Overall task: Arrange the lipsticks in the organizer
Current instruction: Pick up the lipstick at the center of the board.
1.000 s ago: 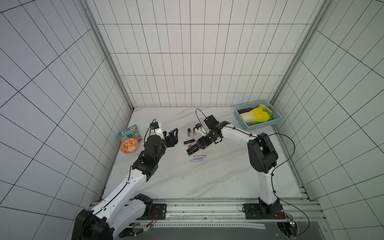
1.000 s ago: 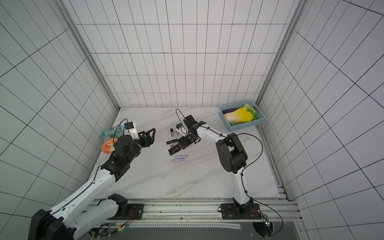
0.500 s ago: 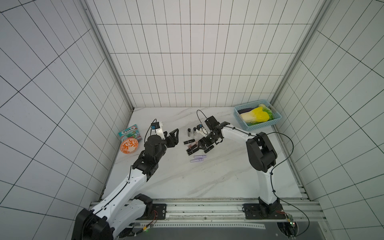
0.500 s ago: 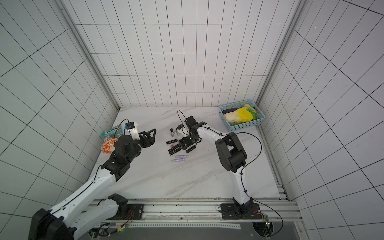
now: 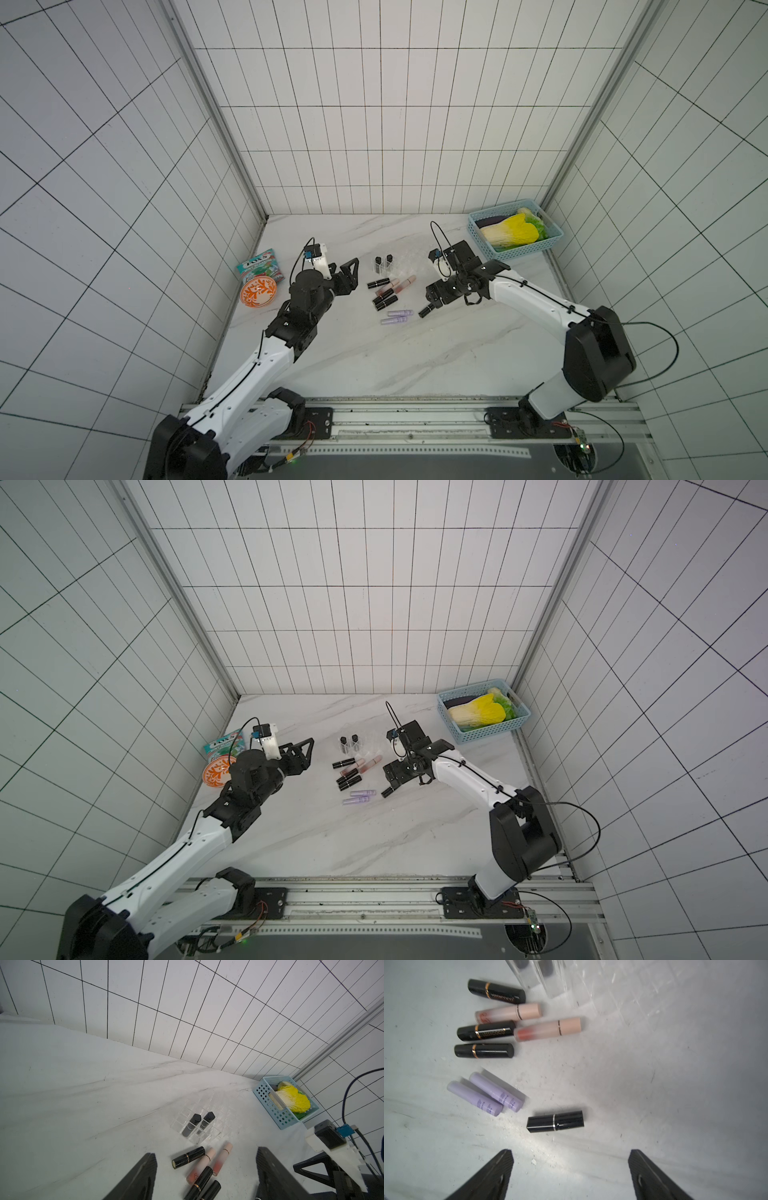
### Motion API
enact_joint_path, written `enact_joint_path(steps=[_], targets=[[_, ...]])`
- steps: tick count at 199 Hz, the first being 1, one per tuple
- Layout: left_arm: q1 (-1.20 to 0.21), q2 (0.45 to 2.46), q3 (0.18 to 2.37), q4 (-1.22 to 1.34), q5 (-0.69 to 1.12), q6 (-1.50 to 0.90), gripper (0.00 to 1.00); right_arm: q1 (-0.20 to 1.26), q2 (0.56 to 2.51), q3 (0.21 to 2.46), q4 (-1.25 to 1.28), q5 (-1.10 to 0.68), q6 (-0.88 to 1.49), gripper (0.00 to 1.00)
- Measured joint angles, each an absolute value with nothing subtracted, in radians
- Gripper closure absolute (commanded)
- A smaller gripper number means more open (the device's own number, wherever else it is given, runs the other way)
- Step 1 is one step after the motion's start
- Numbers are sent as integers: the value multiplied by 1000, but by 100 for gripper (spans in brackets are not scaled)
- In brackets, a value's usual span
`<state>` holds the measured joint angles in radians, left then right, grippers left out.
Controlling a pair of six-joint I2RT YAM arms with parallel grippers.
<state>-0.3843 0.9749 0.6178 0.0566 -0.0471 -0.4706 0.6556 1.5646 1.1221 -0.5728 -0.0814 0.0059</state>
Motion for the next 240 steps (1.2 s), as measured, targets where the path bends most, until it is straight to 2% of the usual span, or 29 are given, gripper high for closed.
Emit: enact_joint_path(steps=[46,71,124,180,207,240], targets=[[-384,985,619,56,-28,-470,26,716,1693,1100,-686,50,65,16],[-384,985,619,56,-28,-469,26,738,1777,1108,-744,99,75,16],[-384,991,619,56,-29,-463,26,767,1806,1156,-770,175,75,16],[-384,991,619,56,-29,-463,26,781,1805,1157,-749,158,9,9],[-384,991,619,56,-28,-461,26,781,1805,1167,-722,122,-43,0],[-384,992,619,56,-28,-459,26,780,1805,1215,-685,84,-104,1]])
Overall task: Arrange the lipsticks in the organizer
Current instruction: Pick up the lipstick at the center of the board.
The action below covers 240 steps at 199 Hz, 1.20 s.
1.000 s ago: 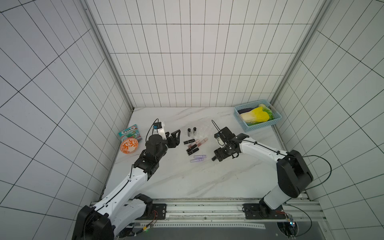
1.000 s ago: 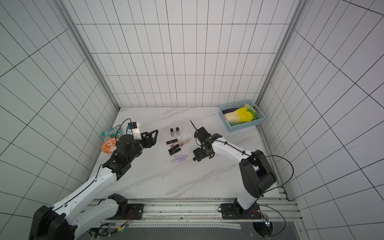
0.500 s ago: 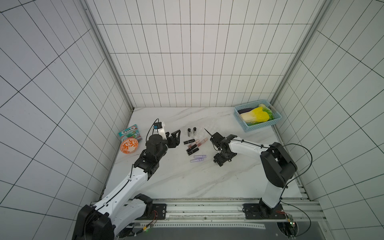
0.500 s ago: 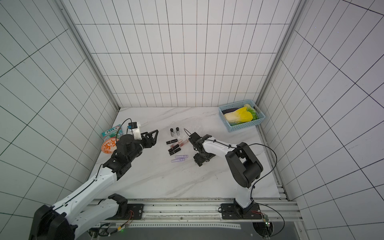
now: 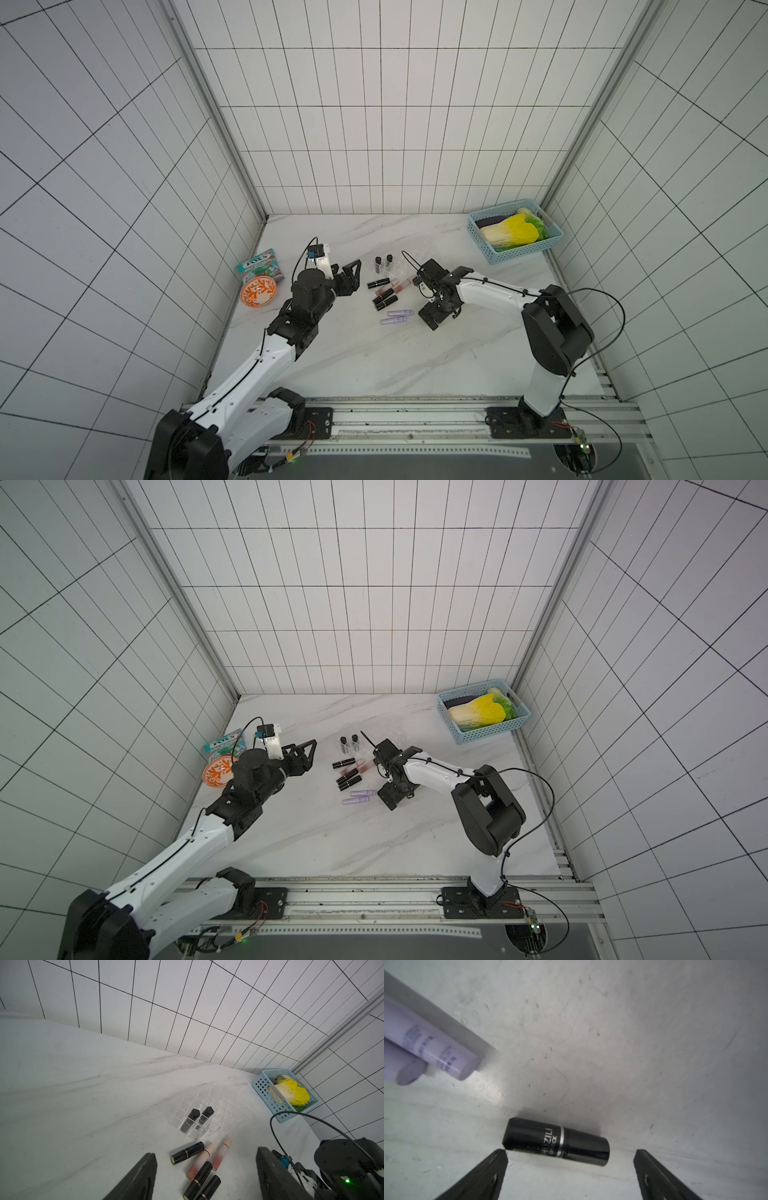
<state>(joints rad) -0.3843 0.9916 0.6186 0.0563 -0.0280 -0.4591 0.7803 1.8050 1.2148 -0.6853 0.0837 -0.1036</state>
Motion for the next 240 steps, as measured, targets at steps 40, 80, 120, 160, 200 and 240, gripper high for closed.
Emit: enact_joint_path(steps=[40,80,120,160,200,240], targets=[[-384,995,619,56,-28,-455,26,766,1805,1255,-660,-16,-152,1],[-384,995,619,56,-29,-453,26,752,1804,1250,-658,-113,-157,3],[-384,995,619,56,-29,-452,26,751,1778,1203,-657,-131,-146,4],[-384,995,619,56,-29,-453,26,748,1780,1198,-655,-121,-142,8],[-384,995,619,56,-29,-453,26,726,1837,1198,-652,-110,-143,15],[-384,995,619,56,-29,-453,26,719,1855,1199,-651,-93,-135,24]])
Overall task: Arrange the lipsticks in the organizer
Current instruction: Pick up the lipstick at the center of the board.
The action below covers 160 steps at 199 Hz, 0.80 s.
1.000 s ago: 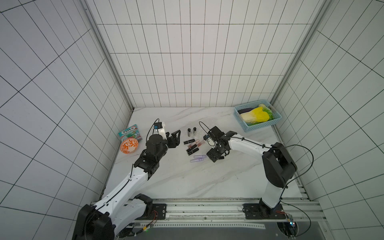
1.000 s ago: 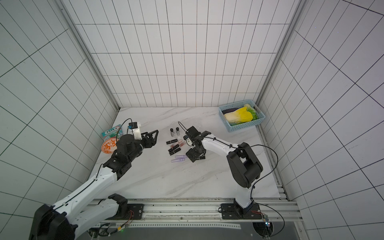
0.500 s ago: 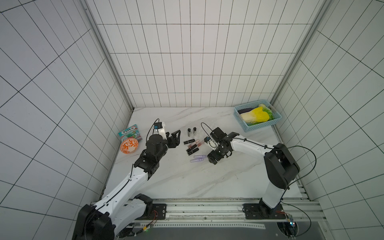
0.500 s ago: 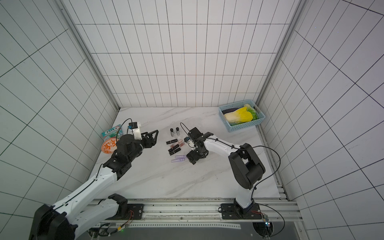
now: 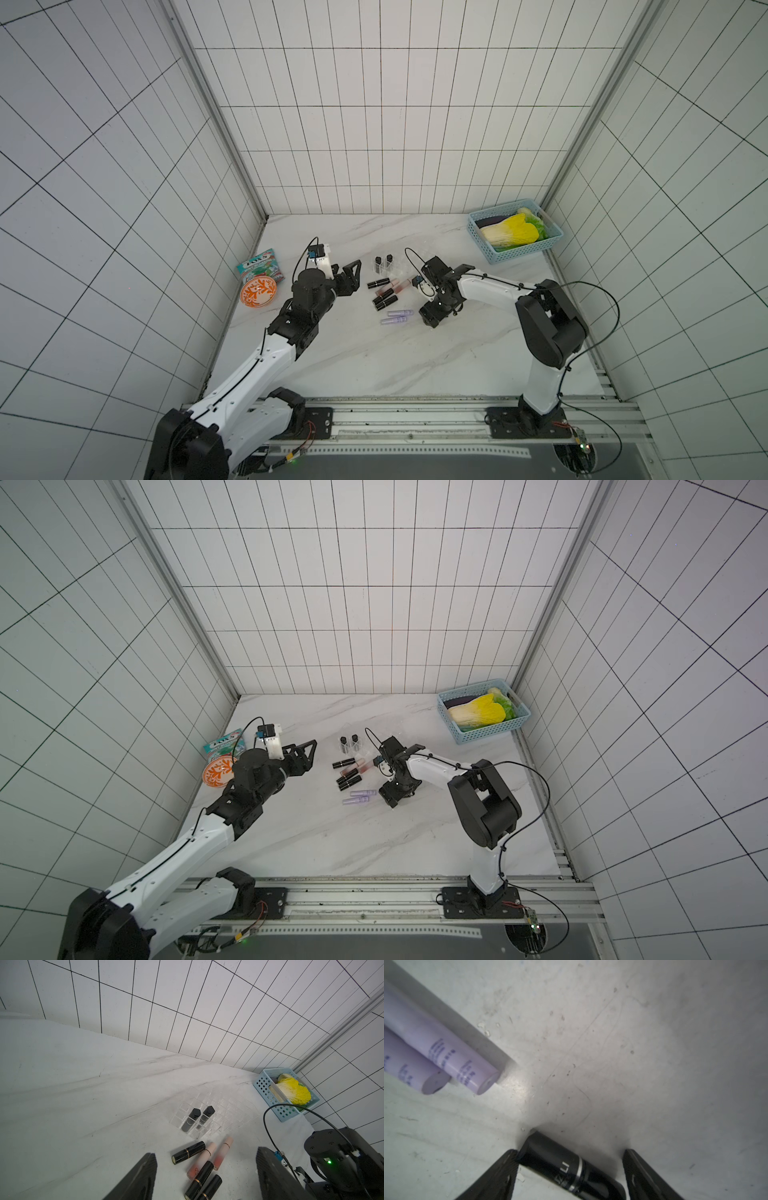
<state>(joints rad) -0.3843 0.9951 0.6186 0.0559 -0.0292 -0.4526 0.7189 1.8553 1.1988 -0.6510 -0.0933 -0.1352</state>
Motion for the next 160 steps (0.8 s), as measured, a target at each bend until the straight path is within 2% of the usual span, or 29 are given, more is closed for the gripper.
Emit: enact_joint_path(steps=[33,54,80,114,140,160], targets=[[-384,995,619,56,-29,-452,26,719,1869,1210,-658,-64,-117,40],[-384,995,619,56,-30,-452,26,719,1877,1218,-661,-48,-99,56],[-384,995,619,56,-28,-452,26,719,1876,1217,-660,-44,-77,67],[-384,1002,630,56,10,-445,26,712,1840,1196,-672,-60,-50,74],[-384,1020,659,67,114,-429,25,700,1707,1179,-689,-108,-30,76],[-384,1042,701,72,260,-424,16,686,1553,1179,-683,-171,-13,76]])
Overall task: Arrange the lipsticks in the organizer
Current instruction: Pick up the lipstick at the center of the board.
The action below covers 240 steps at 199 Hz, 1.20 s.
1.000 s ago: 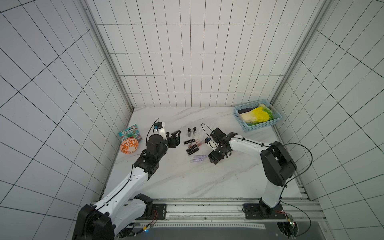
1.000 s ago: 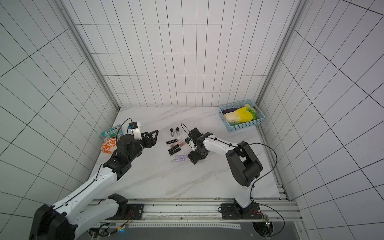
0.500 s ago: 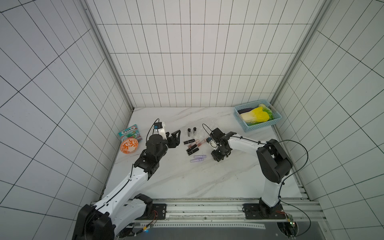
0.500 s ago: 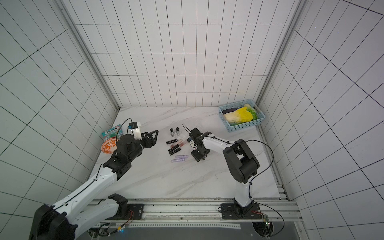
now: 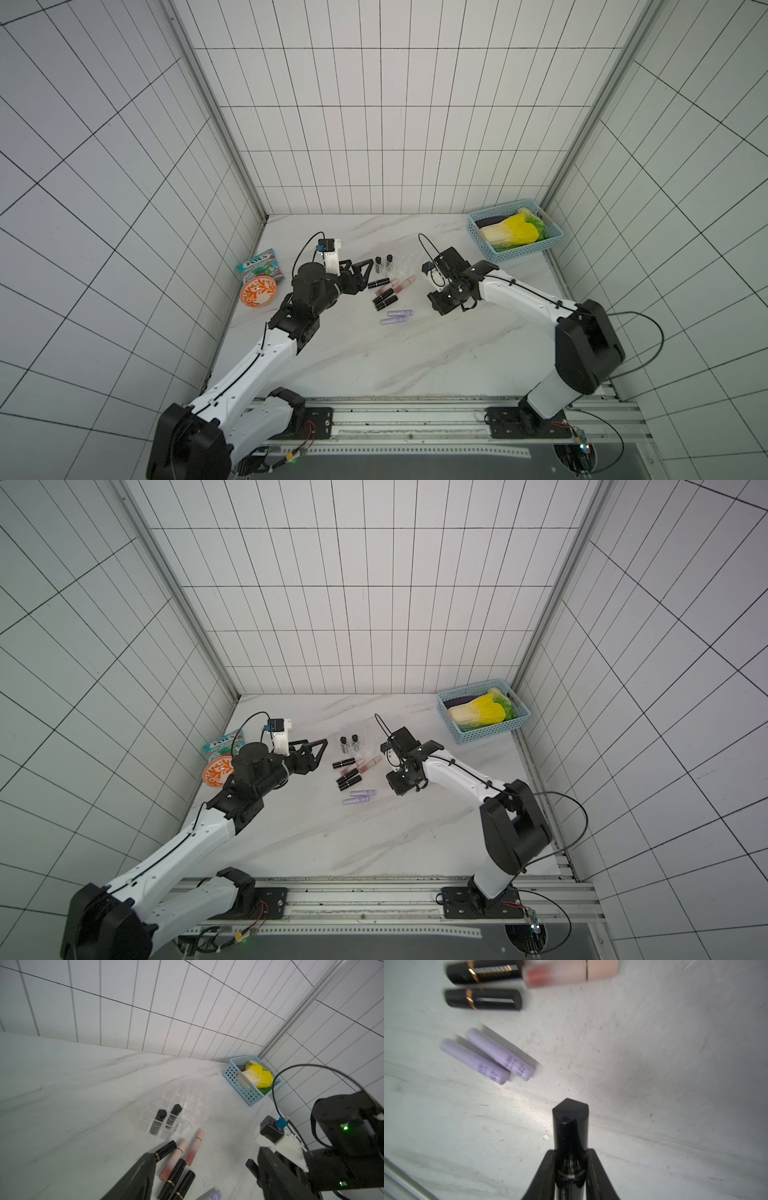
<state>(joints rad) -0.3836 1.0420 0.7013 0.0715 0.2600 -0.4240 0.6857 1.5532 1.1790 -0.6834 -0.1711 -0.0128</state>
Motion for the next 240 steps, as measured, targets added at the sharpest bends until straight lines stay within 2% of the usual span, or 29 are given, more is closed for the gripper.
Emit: enact_joint_path(steps=[28,64,80,102,137,154,166,182,240], targets=[[-384,1092,780,96,497,-441,13,669,1370,1179,-673,-300,9,76],[-387,1160,844,145,772,-499,13,661,1278,1179,-672,-513,32,76],[-398,1177,849,173,853,-524,19,661,1268,1179,-671,-600,41,76],[-434,1196,854,191,928,-536,22,661,1259,1179,-656,-693,64,76],[-517,1256,909,143,987,-490,34,661,1232,1179,-604,-796,107,76],[-545,1282,938,99,999,-452,44,662,1223,1179,-576,-830,126,76],[-553,1293,948,80,1003,-436,52,664,1220,1179,-562,-845,136,76],[-557,1299,949,60,1009,-423,56,669,1219,1179,-551,-857,144,76],[-558,1299,958,48,1031,-413,83,675,1220,1179,-546,-874,154,75]])
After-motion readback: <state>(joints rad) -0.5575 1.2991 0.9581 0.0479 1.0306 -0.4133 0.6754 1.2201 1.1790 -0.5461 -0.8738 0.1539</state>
